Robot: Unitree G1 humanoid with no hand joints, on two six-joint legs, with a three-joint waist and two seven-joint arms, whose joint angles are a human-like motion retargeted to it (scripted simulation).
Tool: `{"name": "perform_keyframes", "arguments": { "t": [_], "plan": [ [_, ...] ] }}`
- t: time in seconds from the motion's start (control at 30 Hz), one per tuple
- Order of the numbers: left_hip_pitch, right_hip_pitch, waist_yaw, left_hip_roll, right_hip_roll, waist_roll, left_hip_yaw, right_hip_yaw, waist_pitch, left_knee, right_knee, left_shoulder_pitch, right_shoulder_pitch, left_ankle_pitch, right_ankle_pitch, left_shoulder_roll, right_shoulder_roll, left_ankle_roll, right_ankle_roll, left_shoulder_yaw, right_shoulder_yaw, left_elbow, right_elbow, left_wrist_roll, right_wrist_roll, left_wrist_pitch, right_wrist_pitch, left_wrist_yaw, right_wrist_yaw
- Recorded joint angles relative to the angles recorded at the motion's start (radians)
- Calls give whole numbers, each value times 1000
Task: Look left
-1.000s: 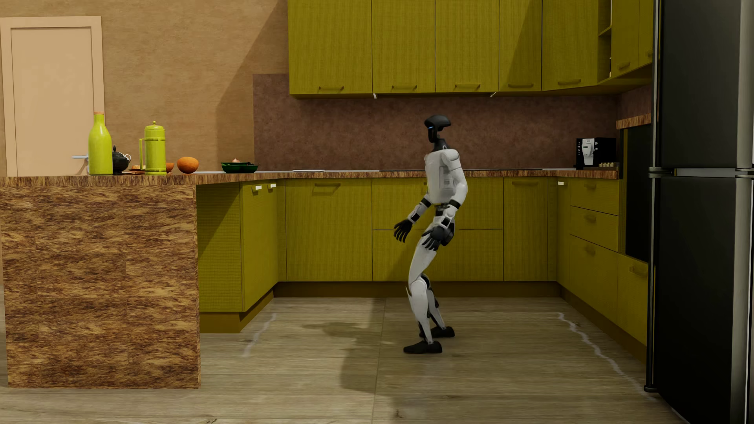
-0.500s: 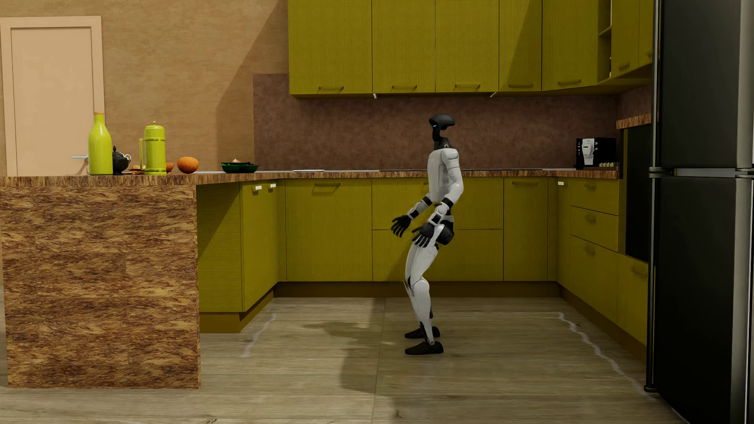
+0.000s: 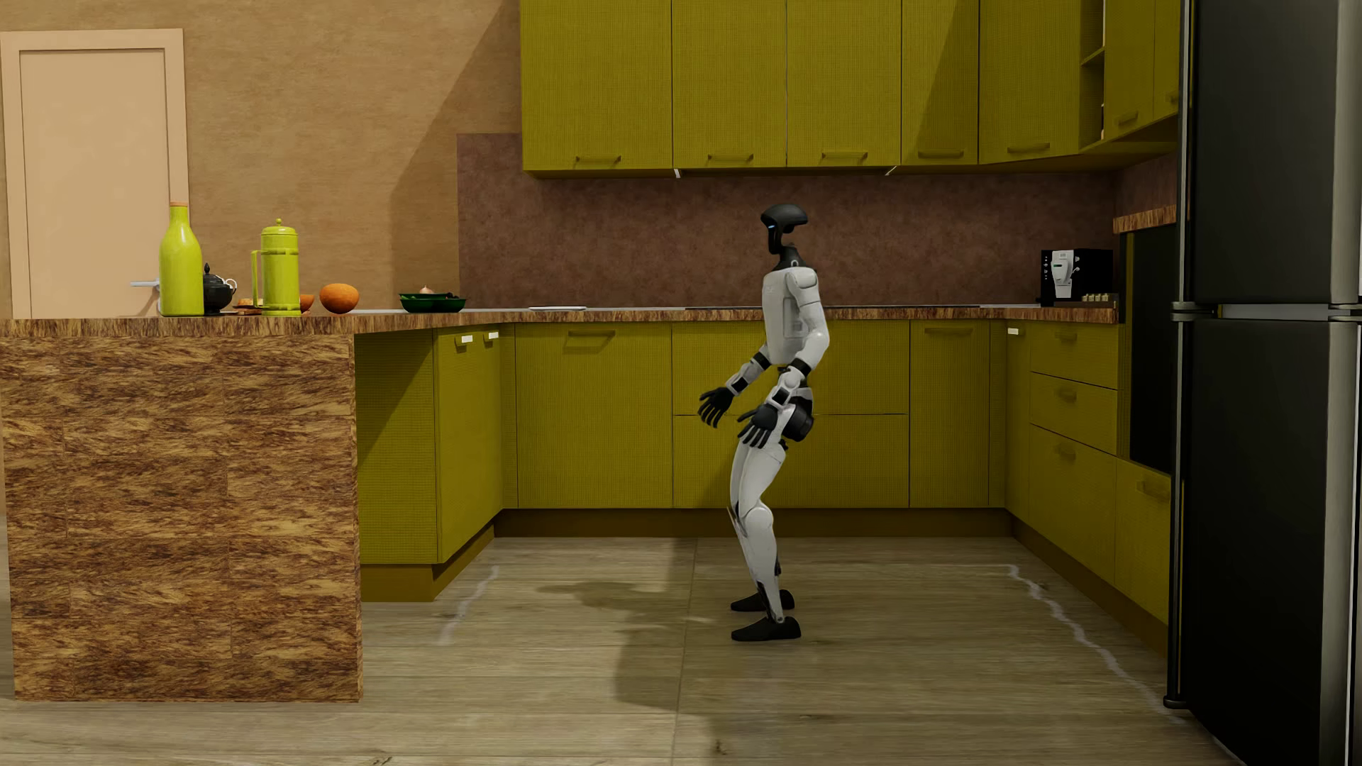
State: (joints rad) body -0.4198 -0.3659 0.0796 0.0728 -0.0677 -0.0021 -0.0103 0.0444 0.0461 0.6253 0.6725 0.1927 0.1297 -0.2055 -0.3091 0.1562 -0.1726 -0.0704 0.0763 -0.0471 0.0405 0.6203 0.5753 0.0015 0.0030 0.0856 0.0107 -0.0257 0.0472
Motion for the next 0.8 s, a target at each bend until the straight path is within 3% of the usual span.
{"name": "perform_keyframes", "arguments": {
  "t": [0.07,0.17,0.33,0.47,0.57,0.7,0.8],
  "plan": [
    [0,6,12,-1,-1,3,-7,-8,4,-2,-8,7,23,2,2,-10,-2,0,0,2,3,3,15,2,-23,-24,-18,-1,-29],
    [8,15,22,-13,-12,8,-10,-11,9,-19,-19,-8,23,14,9,5,-17,6,5,-3,-7,9,23,2,-28,-3,-9,-15,-53],
    [5,9,0,-15,-14,9,-8,-8,-18,-21,-15,31,8,18,11,-15,-7,7,6,-1,22,14,13,-32,16,37,16,-7,5],
    [-1,3,-9,-13,-12,9,-11,-11,-35,-26,-18,-5,41,27,17,-1,-26,5,4,-3,-18,30,10,-36,-18,18,45,-8,62],
    [3,9,19,-23,-20,-1,-21,-22,-28,-40,-23,24,3,22,17,7,-41,6,1,14,-21,11,20,-1,-56,22,32,9,42],
    [-7,5,41,-5,-4,11,-21,-22,-16,4,10,15,0,9,-6,10,-7,-4,-5,-6,-3,28,27,5,-51,63,-52,-26,18],
    [-2,1,11,-12,-10,-4,-23,-23,-4,-3,27,16,21,12,-18,-16,-21,-9,-9,-6,-2,25,9,-3,-24,52,-13,-34,14]
  ]
}}
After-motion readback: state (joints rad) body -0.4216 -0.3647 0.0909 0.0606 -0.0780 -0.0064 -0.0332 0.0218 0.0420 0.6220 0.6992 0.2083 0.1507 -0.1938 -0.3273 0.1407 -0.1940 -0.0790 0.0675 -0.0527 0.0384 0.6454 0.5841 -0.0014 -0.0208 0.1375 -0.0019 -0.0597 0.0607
